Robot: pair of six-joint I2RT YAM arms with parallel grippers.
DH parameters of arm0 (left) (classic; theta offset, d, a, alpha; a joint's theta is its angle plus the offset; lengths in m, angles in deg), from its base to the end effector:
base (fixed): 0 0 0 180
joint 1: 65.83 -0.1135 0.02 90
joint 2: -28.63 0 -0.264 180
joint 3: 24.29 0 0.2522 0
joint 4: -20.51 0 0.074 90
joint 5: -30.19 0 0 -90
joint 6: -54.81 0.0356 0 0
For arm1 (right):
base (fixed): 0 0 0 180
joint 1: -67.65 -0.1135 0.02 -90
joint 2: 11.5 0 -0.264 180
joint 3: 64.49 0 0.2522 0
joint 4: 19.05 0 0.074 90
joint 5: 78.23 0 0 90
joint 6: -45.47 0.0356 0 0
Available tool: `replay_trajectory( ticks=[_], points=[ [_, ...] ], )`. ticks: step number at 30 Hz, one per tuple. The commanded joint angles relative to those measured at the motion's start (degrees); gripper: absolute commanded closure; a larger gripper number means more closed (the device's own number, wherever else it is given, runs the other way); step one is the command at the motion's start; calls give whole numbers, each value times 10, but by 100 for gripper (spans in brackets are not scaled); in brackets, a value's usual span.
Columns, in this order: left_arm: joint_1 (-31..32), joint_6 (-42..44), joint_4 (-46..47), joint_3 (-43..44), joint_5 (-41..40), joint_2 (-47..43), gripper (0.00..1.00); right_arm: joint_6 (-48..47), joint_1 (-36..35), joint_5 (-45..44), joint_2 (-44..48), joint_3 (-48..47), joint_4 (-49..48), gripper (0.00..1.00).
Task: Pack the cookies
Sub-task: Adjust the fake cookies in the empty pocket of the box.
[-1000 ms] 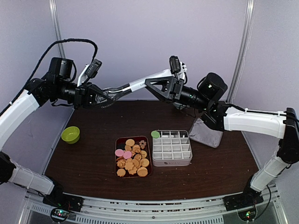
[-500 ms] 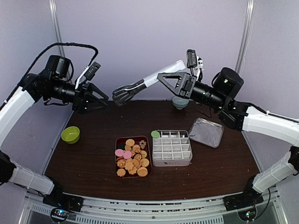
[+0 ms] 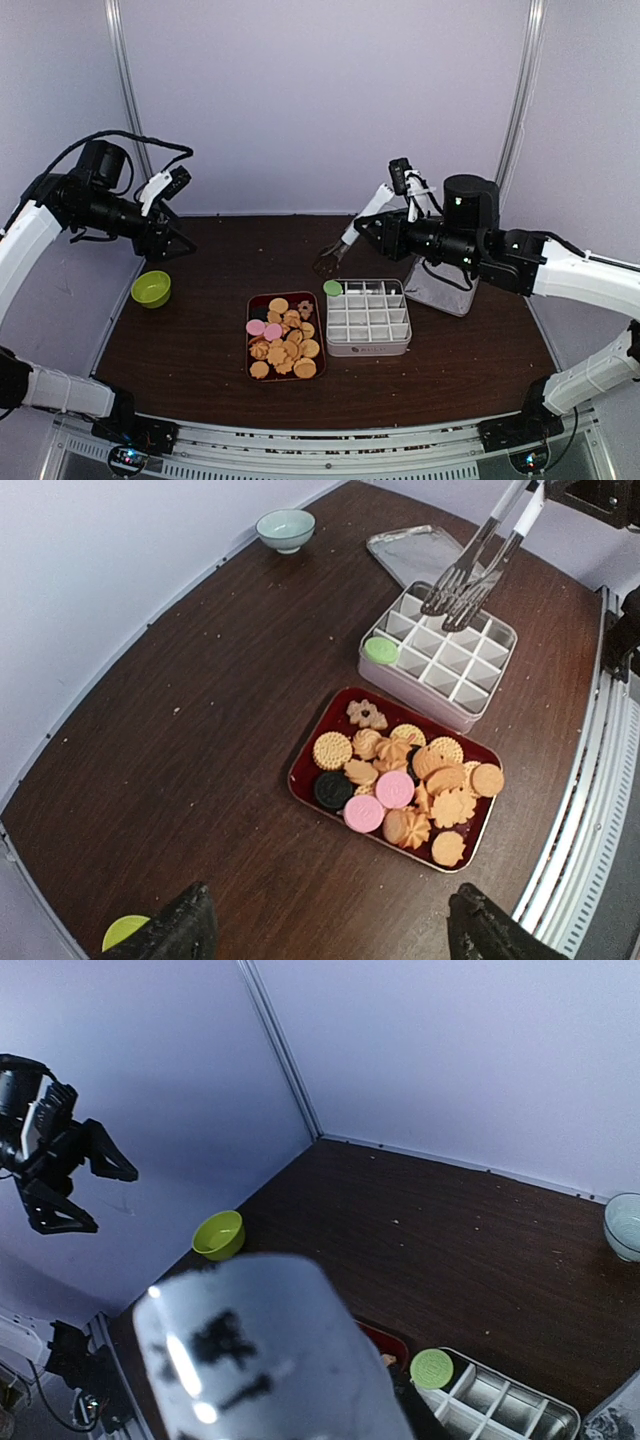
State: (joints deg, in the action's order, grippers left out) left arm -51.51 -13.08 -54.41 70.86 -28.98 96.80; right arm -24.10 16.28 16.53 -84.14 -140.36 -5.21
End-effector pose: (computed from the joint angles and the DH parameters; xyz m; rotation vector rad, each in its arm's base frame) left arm 0.2054 -0.0713 0.3953 0.9577 2.1245 -0.5770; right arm 0.1854 0.2367 0.3595 -0.5582 1.7762 0.9683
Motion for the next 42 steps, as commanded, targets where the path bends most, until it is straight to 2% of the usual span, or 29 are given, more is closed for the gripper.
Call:
replay_trajectory(
  ticks=[1,9,15,42],
  points=[
    [-5,22,34,-33,-46,-29,18,-36,-11,-101,5,16,-1,70],
    [-6,20,34,-57,-48,-31,18,-47,-40,-182,-65,-2,-40,72],
    [-5,20,33,-64,-46,-33,19,-54,-45,-209,-102,-16,-54,74],
    [-6,27,31,-74,-65,-29,19,-71,-45,-249,-188,-41,-81,78]
  ],
)
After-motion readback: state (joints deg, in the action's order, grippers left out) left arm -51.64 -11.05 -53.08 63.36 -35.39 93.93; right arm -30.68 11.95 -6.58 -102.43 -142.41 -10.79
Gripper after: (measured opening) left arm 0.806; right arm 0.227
